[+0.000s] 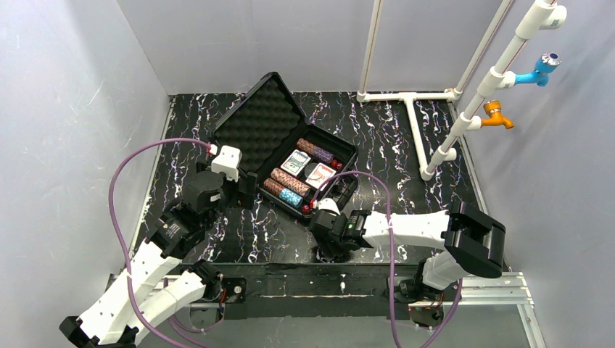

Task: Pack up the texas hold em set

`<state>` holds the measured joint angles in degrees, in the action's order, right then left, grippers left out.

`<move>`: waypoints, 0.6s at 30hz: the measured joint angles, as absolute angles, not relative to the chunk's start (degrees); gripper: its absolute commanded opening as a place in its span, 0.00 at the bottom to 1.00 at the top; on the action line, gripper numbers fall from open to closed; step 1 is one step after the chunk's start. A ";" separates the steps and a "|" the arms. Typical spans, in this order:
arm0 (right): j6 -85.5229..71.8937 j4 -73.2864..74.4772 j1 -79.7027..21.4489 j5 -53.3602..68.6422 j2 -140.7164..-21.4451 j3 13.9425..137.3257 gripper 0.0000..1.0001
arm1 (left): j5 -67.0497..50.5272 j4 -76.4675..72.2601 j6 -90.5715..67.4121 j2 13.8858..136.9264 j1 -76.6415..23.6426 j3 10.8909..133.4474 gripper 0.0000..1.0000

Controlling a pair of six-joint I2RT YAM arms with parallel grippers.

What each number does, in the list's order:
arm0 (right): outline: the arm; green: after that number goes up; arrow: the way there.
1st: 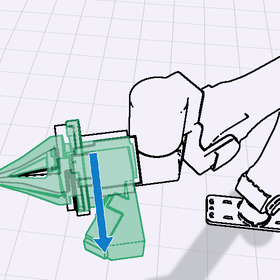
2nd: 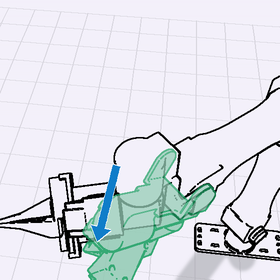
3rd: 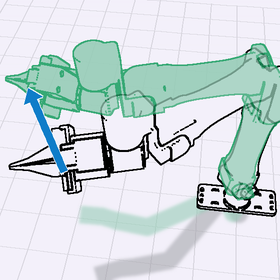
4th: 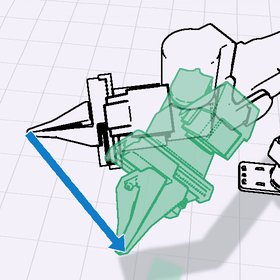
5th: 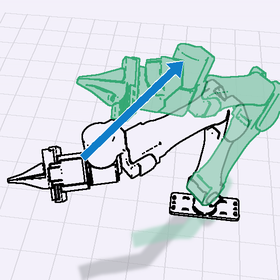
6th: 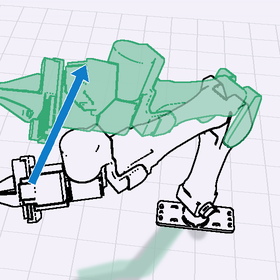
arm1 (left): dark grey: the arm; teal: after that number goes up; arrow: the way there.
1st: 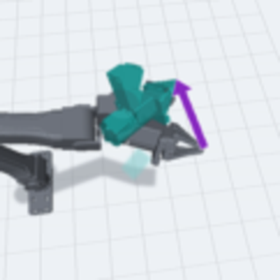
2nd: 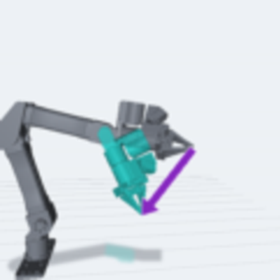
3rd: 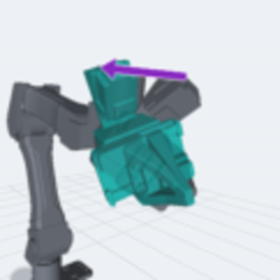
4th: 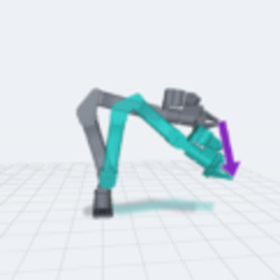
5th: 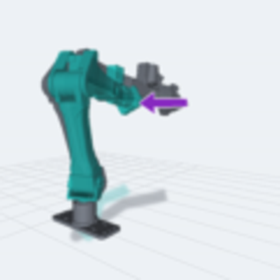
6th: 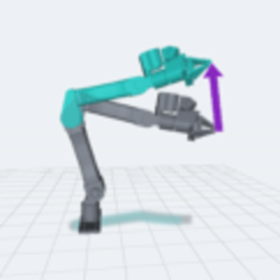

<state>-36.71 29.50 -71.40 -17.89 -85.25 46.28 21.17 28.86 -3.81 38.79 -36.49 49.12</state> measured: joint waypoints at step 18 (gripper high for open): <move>-35.70 34.28 -71.44 -20.97 -85.25 51.55 0.57 | 21.17 28.86 -3.81 38.79 -36.49 49.12 0.99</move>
<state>-35.70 34.28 -71.44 -20.97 -85.25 51.55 21.17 28.86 -3.81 38.79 -36.49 49.12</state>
